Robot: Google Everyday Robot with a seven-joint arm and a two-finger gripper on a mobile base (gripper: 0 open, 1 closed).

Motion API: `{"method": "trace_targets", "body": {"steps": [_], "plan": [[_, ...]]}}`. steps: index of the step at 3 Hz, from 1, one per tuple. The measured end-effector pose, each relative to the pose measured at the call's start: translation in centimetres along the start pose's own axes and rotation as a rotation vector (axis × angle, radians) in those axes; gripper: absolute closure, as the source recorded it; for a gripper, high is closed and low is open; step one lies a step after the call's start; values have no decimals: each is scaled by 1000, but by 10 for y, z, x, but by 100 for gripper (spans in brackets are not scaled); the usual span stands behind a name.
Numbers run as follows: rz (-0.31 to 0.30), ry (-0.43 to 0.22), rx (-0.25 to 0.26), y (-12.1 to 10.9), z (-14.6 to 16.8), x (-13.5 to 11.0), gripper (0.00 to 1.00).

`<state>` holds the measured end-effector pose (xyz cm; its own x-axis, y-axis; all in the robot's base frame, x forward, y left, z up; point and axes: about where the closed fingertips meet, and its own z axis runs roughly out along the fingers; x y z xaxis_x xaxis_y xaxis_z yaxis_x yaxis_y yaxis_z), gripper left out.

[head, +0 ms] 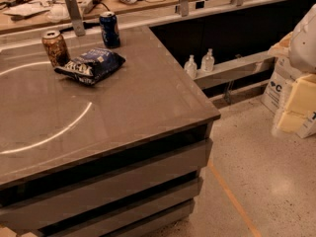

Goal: Knock orange can over

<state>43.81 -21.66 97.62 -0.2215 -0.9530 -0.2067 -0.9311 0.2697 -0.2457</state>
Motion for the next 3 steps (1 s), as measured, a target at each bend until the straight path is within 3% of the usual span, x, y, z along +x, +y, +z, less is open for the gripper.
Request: {"method": "trace_targets", "body": {"steps": [1,2,3], "plan": [[5,-13,-1,-1,1,-2,0],[41,-112,-9,-7,5,-14,0],[122,-288,-48,-17,35,-33,0]]}}
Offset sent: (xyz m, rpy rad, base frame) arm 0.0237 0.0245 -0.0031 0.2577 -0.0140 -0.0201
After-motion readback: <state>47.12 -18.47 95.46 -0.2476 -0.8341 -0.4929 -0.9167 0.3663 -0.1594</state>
